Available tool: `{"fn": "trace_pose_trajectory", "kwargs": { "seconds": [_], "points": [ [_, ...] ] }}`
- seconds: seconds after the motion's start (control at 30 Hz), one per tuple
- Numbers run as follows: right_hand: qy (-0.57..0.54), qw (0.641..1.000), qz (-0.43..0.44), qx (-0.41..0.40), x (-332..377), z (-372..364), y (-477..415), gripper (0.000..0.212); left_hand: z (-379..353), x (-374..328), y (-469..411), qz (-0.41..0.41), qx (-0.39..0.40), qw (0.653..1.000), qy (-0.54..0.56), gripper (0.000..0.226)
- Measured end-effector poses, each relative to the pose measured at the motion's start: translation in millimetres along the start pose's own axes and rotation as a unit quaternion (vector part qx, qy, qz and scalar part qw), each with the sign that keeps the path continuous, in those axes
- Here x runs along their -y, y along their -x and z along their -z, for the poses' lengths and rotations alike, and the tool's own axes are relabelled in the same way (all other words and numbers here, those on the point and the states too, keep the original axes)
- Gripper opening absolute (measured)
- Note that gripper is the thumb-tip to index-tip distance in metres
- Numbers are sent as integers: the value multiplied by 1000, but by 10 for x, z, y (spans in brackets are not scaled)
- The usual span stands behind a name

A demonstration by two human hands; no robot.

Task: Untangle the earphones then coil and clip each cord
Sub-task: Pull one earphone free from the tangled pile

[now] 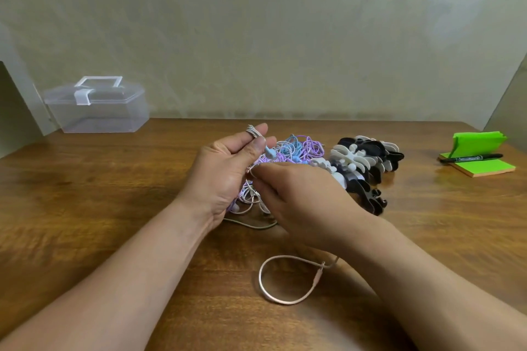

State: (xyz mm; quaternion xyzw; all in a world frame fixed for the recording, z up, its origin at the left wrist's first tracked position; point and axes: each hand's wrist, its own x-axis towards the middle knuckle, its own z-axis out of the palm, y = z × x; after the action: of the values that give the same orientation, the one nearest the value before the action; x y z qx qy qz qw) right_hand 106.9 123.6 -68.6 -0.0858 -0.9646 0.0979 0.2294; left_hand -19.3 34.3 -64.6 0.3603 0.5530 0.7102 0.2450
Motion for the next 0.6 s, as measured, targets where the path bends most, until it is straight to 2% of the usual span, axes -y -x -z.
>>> {"fn": "trace_pose_trajectory", "kwargs": {
  "seconds": [0.1,0.3,0.43,0.6],
  "points": [
    [-36,999,-4,-28,-41,33,16,24,27,22,6,-18,29,998,-43,25],
    [-61,997,-17,-38,-125,86,30,28,112,-44,24,-42,70,988,-134,43],
    [-46,998,-10,-29,-102,99,32,23,48,-29,23,-32,64,989,-133,46],
    [-75,991,-59,-90,-214,206,28,12,108,-82,71,-54,96,954,-278,43]
  ]
}}
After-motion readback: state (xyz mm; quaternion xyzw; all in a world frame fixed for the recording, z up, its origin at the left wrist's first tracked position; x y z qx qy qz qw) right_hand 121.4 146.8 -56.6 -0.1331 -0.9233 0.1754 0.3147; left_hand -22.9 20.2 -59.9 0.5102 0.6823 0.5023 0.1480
